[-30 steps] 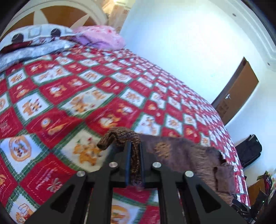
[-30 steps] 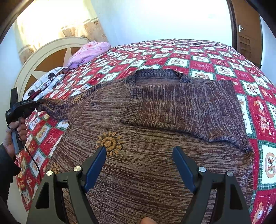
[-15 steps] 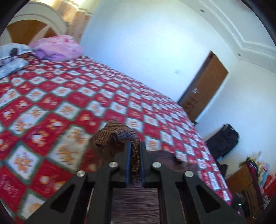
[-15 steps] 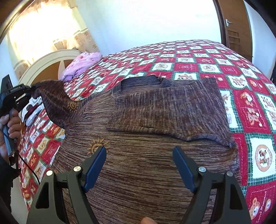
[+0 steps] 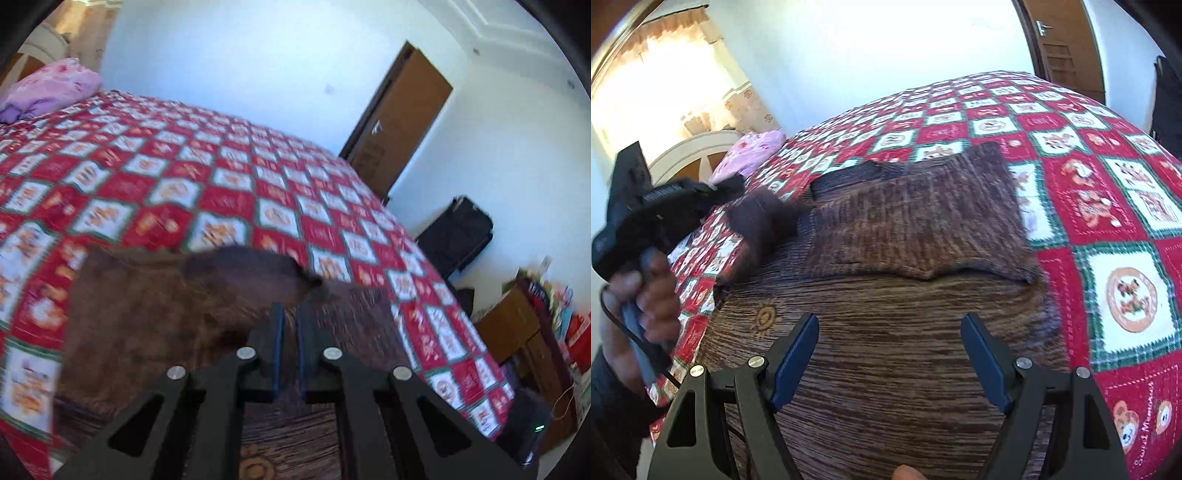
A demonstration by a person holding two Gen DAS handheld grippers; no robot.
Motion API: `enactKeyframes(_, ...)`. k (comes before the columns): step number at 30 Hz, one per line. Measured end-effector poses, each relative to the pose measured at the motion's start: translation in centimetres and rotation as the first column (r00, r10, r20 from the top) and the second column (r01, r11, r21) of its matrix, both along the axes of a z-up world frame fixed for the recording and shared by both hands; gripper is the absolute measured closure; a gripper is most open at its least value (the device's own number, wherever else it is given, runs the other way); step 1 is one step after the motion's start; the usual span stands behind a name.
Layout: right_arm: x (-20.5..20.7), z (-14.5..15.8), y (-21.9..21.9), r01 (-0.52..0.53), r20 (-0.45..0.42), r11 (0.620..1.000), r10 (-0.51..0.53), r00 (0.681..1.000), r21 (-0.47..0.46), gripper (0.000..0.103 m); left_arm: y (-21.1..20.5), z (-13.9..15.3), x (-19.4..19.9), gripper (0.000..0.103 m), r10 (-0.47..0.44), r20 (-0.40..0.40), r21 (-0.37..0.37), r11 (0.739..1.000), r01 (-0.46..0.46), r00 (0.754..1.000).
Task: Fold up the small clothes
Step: 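Fold the held sleeve across the sweater body with the left tool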
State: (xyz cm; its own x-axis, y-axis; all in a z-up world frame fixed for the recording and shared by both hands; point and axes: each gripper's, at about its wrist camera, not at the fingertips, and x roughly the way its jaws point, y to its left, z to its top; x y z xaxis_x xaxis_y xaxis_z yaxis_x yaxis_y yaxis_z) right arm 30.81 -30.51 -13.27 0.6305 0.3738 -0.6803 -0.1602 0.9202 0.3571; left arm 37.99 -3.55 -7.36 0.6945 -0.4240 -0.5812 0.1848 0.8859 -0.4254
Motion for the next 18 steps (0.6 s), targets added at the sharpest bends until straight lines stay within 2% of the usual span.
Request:
enactKeyframes(3,0.2,-0.3,-1.0,0.022,-0.014,1.0,-0.021,1.0,0.006,0.023,-2.7,-1.3,-0.2,0.095,-0.036,-0.006,0.06,0.998,0.037,0.999)
enactKeyframes(6,0.2,-0.3,-1.4,0.029,-0.019,1.0,-0.029,0.999,-0.001,0.023,-4.2,-0.9,-1.2,0.092,-0.107,0.011,0.13,0.986,0.105,0.994)
enactKeyframes(8,0.2,0.0,-1.3,0.024,-0.014,1.0,-0.024,1.0,-0.01,0.023,-3.9,0.1,-3.0,0.078,-0.127,0.072,0.196,0.974,0.11,0.989)
enactKeyframes(9,0.3,0.3,-1.2,0.016,-0.009,1.0,-0.016,1.0,-0.02,0.023,-3.3,0.6,-3.8,0.06,-0.122,0.105,0.23,0.969,0.095,0.987)
enactKeyframes(10,0.4,0.6,-0.9,0.005,-0.001,0.999,-0.005,1.0,-0.032,0.023,-2.0,1.2,-4.9,0.037,-0.089,0.149,0.286,0.957,0.043,0.985)
enactKeyframes(12,0.6,1.4,-0.1,-0.021,0.009,0.999,0.021,1.0,-0.049,0.023,0.7,1.3,-6.0,0.025,-0.003,0.2,0.358,0.931,-0.07,0.98)
enactKeyframes(14,1.4,2.3,1.6,-0.063,0.007,0.996,0.064,0.998,-0.069,0.023,3.5,0.8,-6.1,0.025,0.076,0.203,0.426,0.891,-0.157,0.976)
enactKeyframes(15,1.9,2.6,2.4,-0.079,0.007,0.994,0.079,0.997,-0.082,0.023,5.4,0.2,-6.0,0.025,0.14,0.202,0.473,0.853,-0.222,0.969)
enactKeyframes(16,2.6,3.1,3.9,-0.104,0.011,0.989,0.105,0.994,-0.105,0.023,6.7,-0.3,-5.7,0.025,0.182,0.196,0.495,0.83,-0.258,0.963)
enactKeyframes(17,3.0,3.2,4.9,-0.123,0.011,0.985,0.125,0.992,-0.118,0.023,8.6,-1.1,-5.4,0.025,0.236,0.171,0.504,0.813,-0.291,0.957)
enactKeyframes(18,3.8,3.4,6.4,-0.155,0.003,0.979,0.157,0.988,-0.133,0.023,10.1,-1.9,-5.0,0.025,0.278,0.131,0.492,0.815,-0.305,0.952)
